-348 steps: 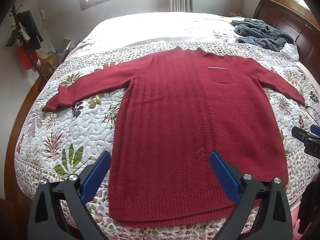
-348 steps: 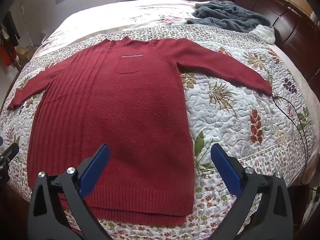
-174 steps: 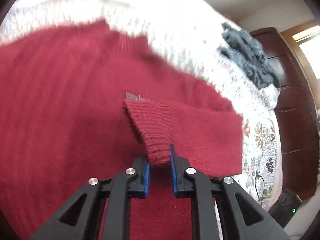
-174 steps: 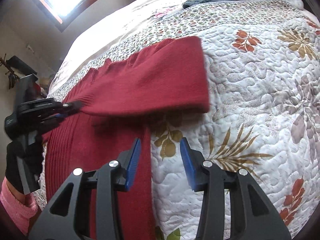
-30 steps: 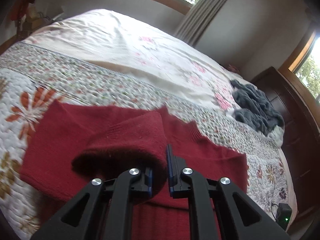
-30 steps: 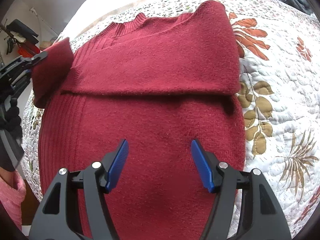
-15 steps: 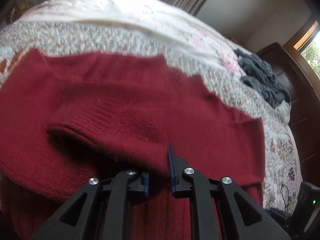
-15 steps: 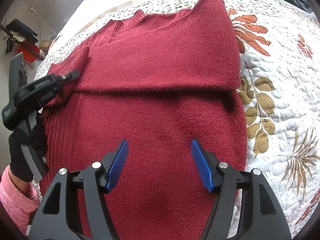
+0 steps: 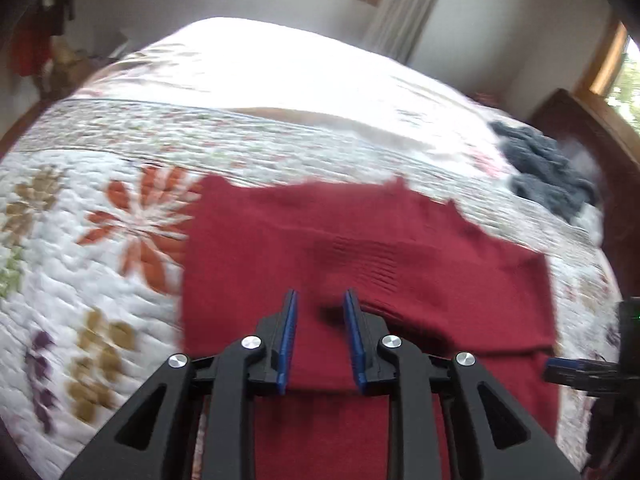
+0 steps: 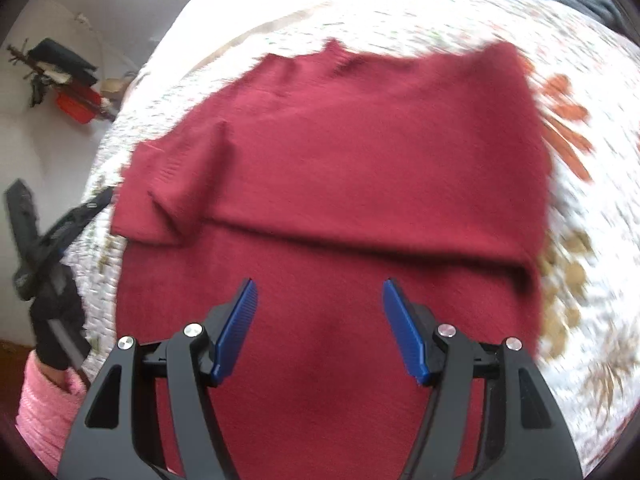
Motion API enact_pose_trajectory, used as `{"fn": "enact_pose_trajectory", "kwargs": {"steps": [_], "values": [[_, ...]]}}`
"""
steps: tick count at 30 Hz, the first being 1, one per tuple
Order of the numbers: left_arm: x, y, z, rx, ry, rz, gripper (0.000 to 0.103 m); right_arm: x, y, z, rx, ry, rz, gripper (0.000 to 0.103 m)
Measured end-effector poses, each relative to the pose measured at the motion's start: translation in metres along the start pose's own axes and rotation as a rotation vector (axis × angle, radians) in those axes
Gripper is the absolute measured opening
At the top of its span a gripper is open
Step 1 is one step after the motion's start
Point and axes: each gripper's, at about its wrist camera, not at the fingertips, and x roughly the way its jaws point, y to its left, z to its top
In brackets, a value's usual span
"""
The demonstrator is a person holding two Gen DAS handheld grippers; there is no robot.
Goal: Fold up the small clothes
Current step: 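Grasp the folded sleeve cuff on the sweater body with the right tool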
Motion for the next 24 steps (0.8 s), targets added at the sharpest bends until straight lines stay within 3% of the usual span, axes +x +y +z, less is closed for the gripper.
{"fn": "enact_pose_trajectory", "kwargs": {"steps": [5, 12, 17, 20, 21, 24], "values": [[0.042, 0.018, -0.002, 0.023, 0.094, 0.120, 0.023, 0.028, 0.041, 0.040, -0.015, 0.044, 0.062, 0.065], [0.060, 0.024, -0.010, 0.010, 0.133, 0.102, 0.023, 0.072, 0.069, 0.074, 0.026, 0.110, 0.119, 0.065], [0.026, 0.027, 0.001, -0.019, 0.056, 0.064, 0.023, 0.098, 0.084, 0.084, 0.040, 0.152, 0.157, 0.060], [0.014, 0.030, 0.007, -0.022, 0.033, 0.053, 0.023, 0.112, 0.088, 0.084, 0.035, 0.176, 0.148, 0.040], [0.011, 0.030, 0.009, -0.021, 0.029, 0.051, 0.023, 0.114, 0.090, 0.084, 0.031, 0.180, 0.149, 0.024], [0.008, 0.026, 0.014, -0.003, 0.023, 0.042, 0.023, 0.108, 0.090, 0.085, 0.028, 0.170, 0.160, 0.012]]}}
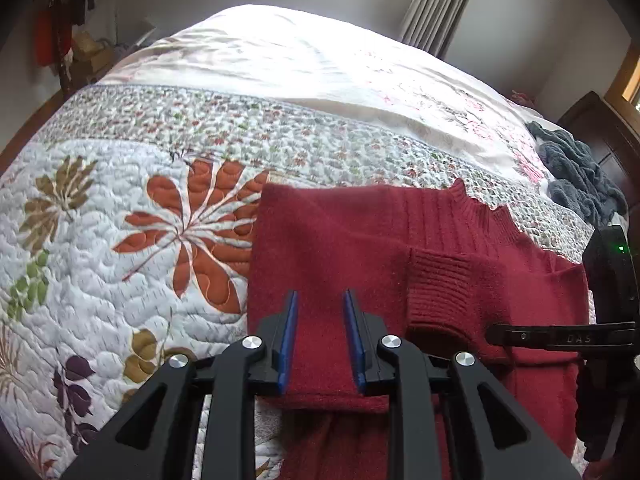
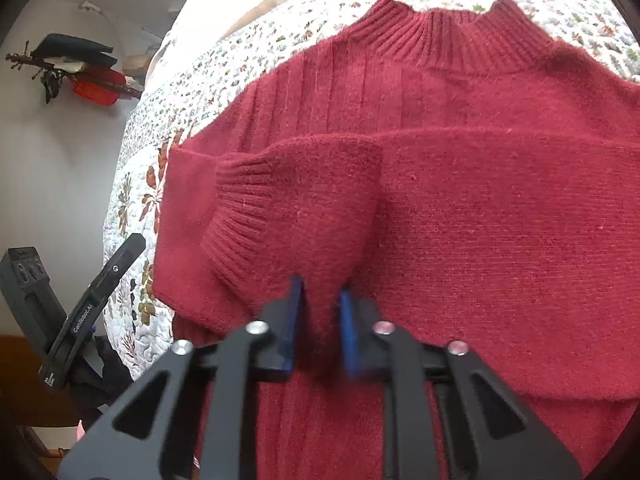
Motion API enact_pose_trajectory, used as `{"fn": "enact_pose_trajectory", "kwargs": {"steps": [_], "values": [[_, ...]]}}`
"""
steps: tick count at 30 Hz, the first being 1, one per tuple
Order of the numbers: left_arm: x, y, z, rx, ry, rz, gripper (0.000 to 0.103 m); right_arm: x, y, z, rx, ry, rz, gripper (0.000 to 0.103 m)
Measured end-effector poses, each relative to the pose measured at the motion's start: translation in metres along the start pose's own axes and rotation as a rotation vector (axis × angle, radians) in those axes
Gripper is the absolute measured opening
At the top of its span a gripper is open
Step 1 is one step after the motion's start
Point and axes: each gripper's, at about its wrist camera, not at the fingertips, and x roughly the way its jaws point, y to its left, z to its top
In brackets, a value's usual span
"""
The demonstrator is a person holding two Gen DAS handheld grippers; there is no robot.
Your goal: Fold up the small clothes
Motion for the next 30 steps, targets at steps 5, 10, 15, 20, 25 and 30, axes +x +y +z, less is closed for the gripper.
{"fn": "enact_pose_trajectory", "kwargs": {"steps": [5, 10, 15, 20, 25, 30], "values": [[0.007, -0.024, 0.000, 0.036, 0.009, -0.041, 0.023, -0.046, 0.002, -0.004, -0.050, -0.083, 0.012, 0.011], [0.031, -0.052, -0.010, 0.090, 0.059, -0.026, 0.023, -0.074, -0.020, -0.003, -0.038, -0.136, -0.083, 0.011], [0.059, -0.056, -0.022, 0.094, 0.118, 0.011, 0.024, -0.055, -0.060, -0.005, 0.040, -0.099, -0.128, 0.012], [0.066, -0.050, -0.025, 0.082, 0.123, 0.001, 0.025, -0.034, -0.073, -0.008, 0.057, -0.075, -0.147, 0.017], [0.054, -0.051, -0.019, 0.069, 0.118, -0.011, 0.025, -0.055, -0.059, -0.013, 0.000, -0.123, -0.230, 0.032], [0.037, -0.059, -0.010, 0.065, 0.077, -0.045, 0.026, -0.075, -0.016, -0.016, -0.168, -0.182, -0.281, 0.045]]}}
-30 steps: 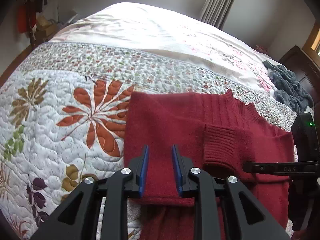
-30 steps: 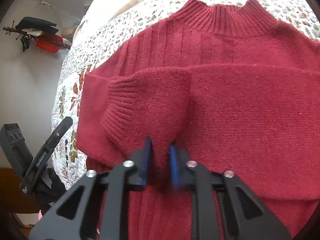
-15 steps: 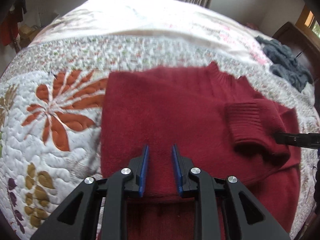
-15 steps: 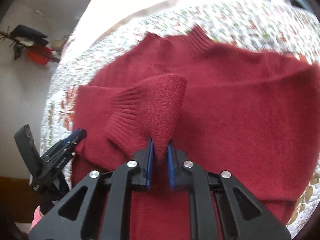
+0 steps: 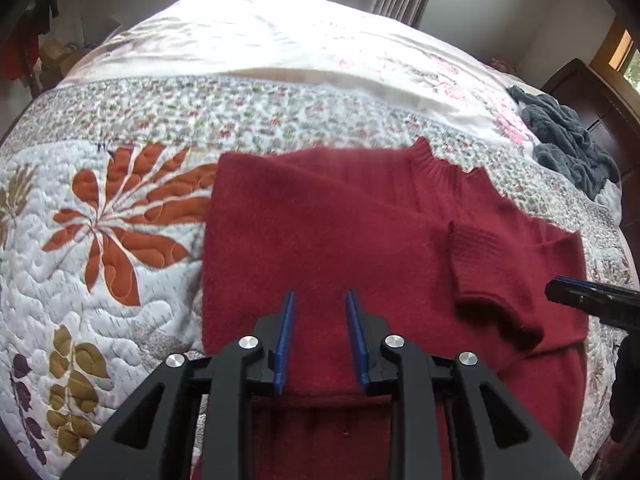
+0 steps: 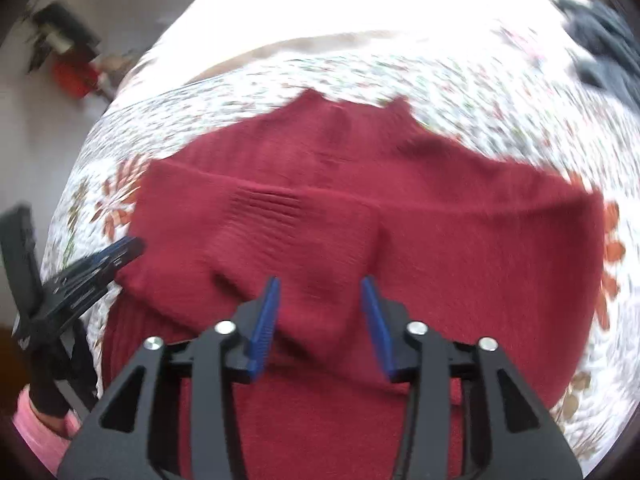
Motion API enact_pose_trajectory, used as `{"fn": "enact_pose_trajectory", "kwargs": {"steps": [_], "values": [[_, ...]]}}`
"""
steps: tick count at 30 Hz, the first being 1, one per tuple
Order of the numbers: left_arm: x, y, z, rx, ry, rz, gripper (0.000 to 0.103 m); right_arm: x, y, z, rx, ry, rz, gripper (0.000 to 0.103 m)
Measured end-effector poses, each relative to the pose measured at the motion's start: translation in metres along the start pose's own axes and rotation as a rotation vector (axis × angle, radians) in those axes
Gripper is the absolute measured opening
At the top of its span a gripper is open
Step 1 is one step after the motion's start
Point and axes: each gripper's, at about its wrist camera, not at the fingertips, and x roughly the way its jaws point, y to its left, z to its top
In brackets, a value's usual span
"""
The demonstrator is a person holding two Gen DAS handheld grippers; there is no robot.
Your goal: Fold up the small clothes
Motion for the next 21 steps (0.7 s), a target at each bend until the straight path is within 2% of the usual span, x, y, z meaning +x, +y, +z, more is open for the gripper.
{"fn": "enact_pose_trajectory", "kwargs": {"steps": [3, 8, 10, 11, 13, 14, 18, 21], "values": [[0.004, -0.009, 0.002, 0.020, 0.008, -0.005, 0.026, 0.011, 0.027, 0.005, -0.081, 0.033, 0.005, 0.045], [0.029, -0.009, 0.001, 0.005, 0.066, 0.001, 0.026, 0.052, 0.060, 0.008, -0.181, 0.107, -0.072, 0.048], [0.034, -0.006, -0.002, 0.007, 0.069, 0.003, 0.027, 0.062, 0.059, 0.007, -0.179, 0.114, -0.121, 0.042], [0.036, -0.005, -0.003, 0.006, 0.071, 0.001, 0.027, 0.064, 0.057, 0.008, -0.170, 0.110, -0.119, 0.037], [0.037, -0.004, -0.005, 0.000, 0.073, -0.003, 0.028, 0.060, 0.048, 0.009, -0.135, 0.091, -0.101, 0.017], [0.038, -0.004, -0.005, 0.003, 0.073, -0.003, 0.028, 0.055, 0.041, 0.009, -0.104, 0.076, -0.060, 0.011], [0.039, -0.005, -0.007, 0.016, 0.067, 0.002, 0.029, 0.022, 0.000, 0.003, 0.051, 0.001, 0.040, 0.008], [0.039, -0.004, -0.007, 0.012, 0.062, 0.004, 0.029, -0.002, -0.036, -0.008, 0.160, -0.038, 0.070, 0.008]]}}
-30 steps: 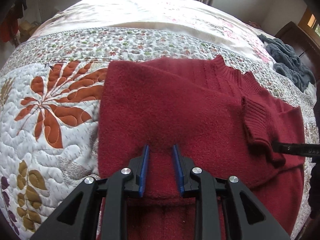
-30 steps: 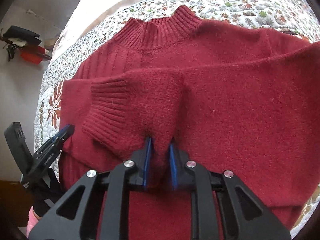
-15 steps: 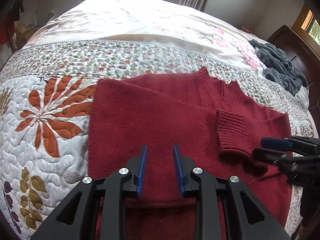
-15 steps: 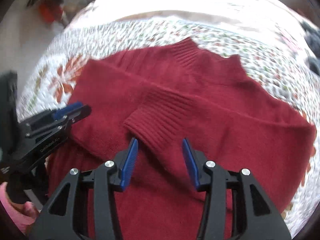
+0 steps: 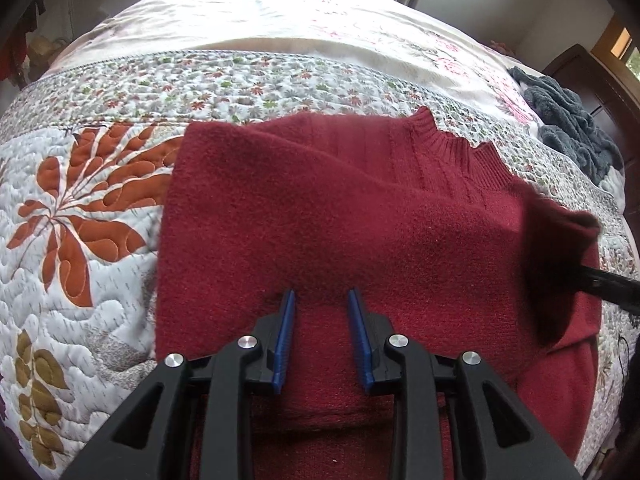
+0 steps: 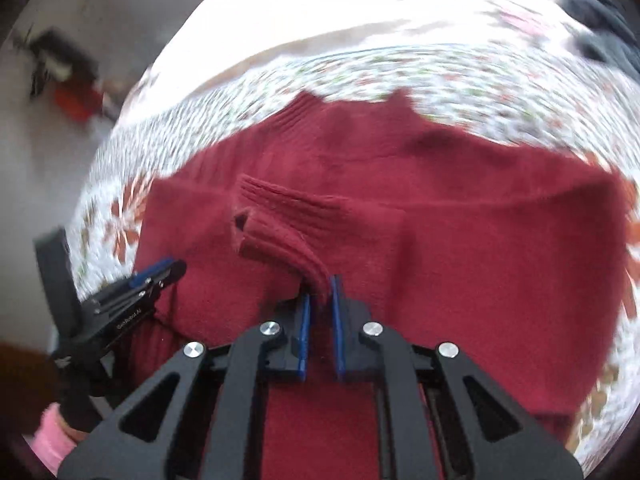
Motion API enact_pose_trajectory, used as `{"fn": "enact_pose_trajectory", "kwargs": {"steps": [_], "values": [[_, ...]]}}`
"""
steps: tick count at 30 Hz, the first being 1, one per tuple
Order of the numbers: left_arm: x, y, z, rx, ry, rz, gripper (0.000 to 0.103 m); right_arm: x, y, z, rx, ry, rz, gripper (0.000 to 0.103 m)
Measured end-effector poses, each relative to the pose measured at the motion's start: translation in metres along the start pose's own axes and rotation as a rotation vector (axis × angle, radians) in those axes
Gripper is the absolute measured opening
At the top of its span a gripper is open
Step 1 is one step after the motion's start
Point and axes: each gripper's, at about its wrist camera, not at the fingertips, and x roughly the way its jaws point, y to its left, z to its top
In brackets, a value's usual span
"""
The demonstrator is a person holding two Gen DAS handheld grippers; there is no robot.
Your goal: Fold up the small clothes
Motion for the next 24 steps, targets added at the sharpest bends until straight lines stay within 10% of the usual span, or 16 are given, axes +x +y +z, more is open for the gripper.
{"fn": "enact_pose_trajectory", "kwargs": {"steps": [9, 16, 20, 22, 24], "values": [[0.001, -0.001, 0.000, 0.011, -0.008, 0.014, 0.029, -0.033, -0.106, -0.037, 0.193, -0.001, -0.051, 0.020], [-0.027, -0.011, 0.006, -0.008, -0.048, -0.026, 0.036, -0.031, -0.136, -0.044, 0.318, -0.007, 0.090, 0.039], [-0.024, -0.030, 0.006, 0.066, -0.024, -0.021, 0.040, -0.014, -0.131, -0.035, 0.322, 0.027, 0.134, 0.035], [-0.015, -0.033, 0.003, 0.086, 0.001, -0.004, 0.040, -0.010, -0.125, -0.032, 0.302, 0.032, 0.119, 0.009], [-0.006, -0.030, -0.002, 0.086, 0.020, 0.005, 0.040, -0.012, -0.123, -0.032, 0.284, 0.034, 0.062, 0.009]]}}
